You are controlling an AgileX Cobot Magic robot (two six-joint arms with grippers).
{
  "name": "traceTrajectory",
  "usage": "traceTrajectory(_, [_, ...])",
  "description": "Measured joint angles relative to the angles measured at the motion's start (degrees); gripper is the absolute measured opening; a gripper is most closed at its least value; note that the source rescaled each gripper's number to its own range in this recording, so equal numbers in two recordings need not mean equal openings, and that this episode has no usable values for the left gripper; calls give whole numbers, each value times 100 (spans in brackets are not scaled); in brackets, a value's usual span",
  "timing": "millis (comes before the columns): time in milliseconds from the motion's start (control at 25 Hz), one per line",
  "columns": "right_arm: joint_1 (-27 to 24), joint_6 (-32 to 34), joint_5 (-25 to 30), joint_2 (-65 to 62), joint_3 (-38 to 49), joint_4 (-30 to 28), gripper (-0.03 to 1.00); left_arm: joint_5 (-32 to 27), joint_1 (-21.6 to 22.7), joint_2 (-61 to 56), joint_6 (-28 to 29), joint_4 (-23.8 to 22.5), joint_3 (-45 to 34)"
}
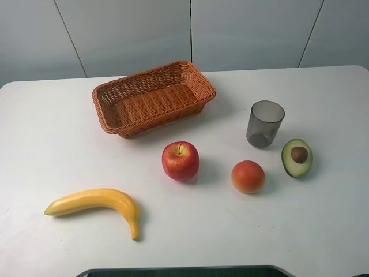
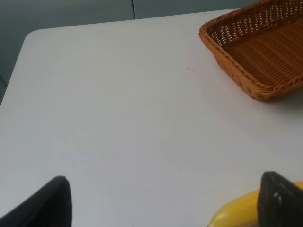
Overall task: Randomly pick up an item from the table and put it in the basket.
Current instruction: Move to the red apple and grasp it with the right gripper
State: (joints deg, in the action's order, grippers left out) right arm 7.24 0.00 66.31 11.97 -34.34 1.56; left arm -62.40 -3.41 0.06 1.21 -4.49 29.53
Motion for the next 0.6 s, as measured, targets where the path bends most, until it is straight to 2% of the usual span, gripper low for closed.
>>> traceTrajectory(160, [0,0,-31,1232,-469,82,100,0,0,0,0,0,0])
traceTrajectory(360, [92,47,-848,2693,-746,255,100,0,0,0,0,0,0])
traceTrajectory(480, [641,0,-1144,3448,-888,231,100,0,0,0,0,0,0])
traceTrajectory(600, [1426,-374,-1403,4086,-1069,196,100,0,0,0,0,0,0])
